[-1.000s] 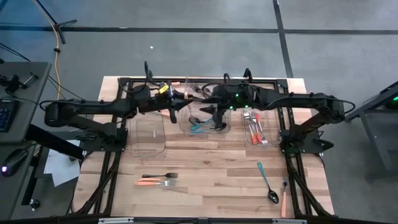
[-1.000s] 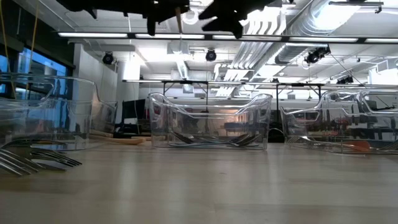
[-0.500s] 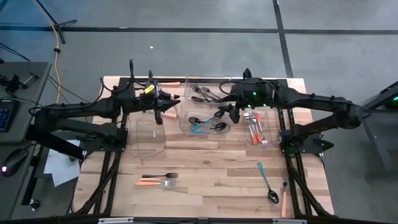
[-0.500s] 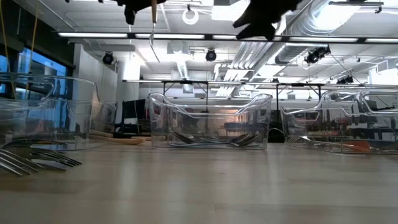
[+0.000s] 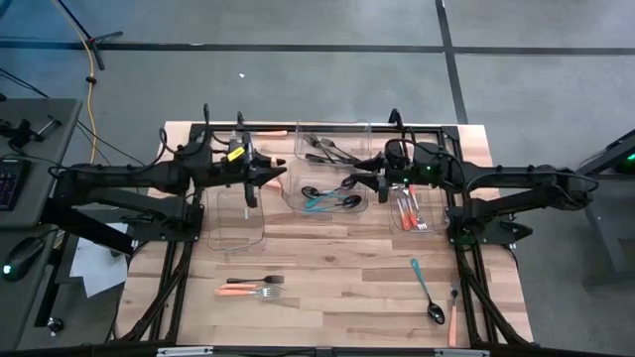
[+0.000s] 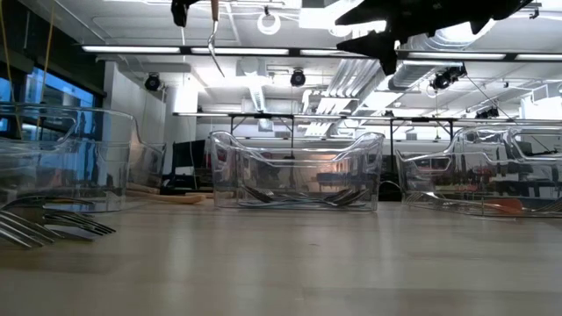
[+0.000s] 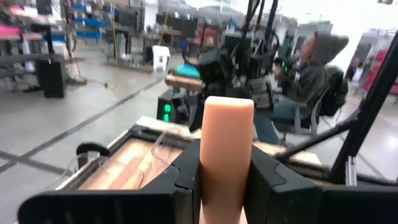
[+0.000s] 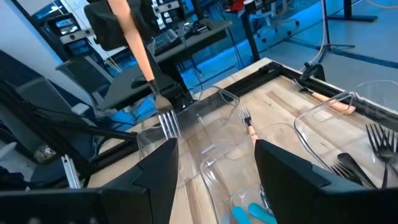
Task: Sort silverware by color (type)
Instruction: Put the light orange fork into the bottom left transparent bin
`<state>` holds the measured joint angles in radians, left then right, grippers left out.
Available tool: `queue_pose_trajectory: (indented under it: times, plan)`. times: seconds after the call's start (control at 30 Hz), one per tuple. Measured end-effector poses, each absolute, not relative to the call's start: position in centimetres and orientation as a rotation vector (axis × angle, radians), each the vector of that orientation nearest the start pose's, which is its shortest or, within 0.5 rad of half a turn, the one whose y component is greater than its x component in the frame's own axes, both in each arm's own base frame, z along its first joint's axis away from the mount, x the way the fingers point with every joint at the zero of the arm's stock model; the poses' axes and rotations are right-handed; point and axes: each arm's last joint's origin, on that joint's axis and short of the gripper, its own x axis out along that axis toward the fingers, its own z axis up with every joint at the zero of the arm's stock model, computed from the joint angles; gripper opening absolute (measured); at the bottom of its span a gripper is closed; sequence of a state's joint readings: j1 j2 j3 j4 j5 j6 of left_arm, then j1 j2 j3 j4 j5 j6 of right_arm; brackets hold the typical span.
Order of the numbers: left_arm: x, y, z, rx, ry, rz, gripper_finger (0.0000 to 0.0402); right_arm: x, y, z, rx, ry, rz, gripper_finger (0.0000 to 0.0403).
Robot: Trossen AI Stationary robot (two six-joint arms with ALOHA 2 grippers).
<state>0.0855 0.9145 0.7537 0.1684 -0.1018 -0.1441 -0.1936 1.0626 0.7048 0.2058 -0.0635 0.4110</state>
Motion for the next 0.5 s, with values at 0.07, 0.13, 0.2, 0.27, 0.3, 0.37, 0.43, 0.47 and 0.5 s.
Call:
queue_pose_trajectory:
  times: [0.07, 0.13, 0.2, 0.27, 0.3, 0.37, 0.43, 0.47, 0.5]
  plan:
    - [20.2, 2.0, 32.7, -0.146, -0.053, 0.198, 0.0057, 23.4, -4.4, 29.0, 0.429, 0.12, -0.159, 0.0197]
    - [19.7, 1.9, 31.8, -0.165, -0.094, 0.212, 0.0057, 23.3, -4.4, 29.0, 0.416, 0.12, -0.158, 0.0197]
    - [19.0, 1.9, 31.1, -0.186, -0.13, 0.219, 0.0057, 23.3, -4.4, 29.1, 0.401, 0.118, -0.156, 0.0197]
    - [18.3, 1.9, 30.7, -0.193, -0.153, 0.218, 0.0057, 23.3, -4.4, 29.1, 0.392, 0.118, -0.155, 0.0197]
    - [18.1, 1.8, 30.7, -0.194, -0.161, 0.218, 0.0057, 23.3, -4.4, 29.1, 0.379, 0.119, -0.155, 0.0197]
    - [17.6, 1.8, 30.9, -0.194, -0.179, 0.216, 0.0057, 23.3, -4.4, 29.1, 0.352, 0.121, -0.153, 0.0197]
    - [17.4, 1.8, 31.0, -0.195, -0.189, 0.223, 0.0057, 23.3, -4.4, 29.1, 0.333, 0.123, -0.152, 0.0197]
    - [17.3, 1.8, 31.1, -0.195, -0.193, 0.226, 0.0057, 23.3, -4.4, 29.1, 0.327, 0.123, -0.151, 0.0197]
    - [17.2, 1.8, 31.2, -0.195, -0.197, 0.227, 0.0057, 23.3, -4.4, 29.1, 0.326, 0.123, -0.151, 0.0197]
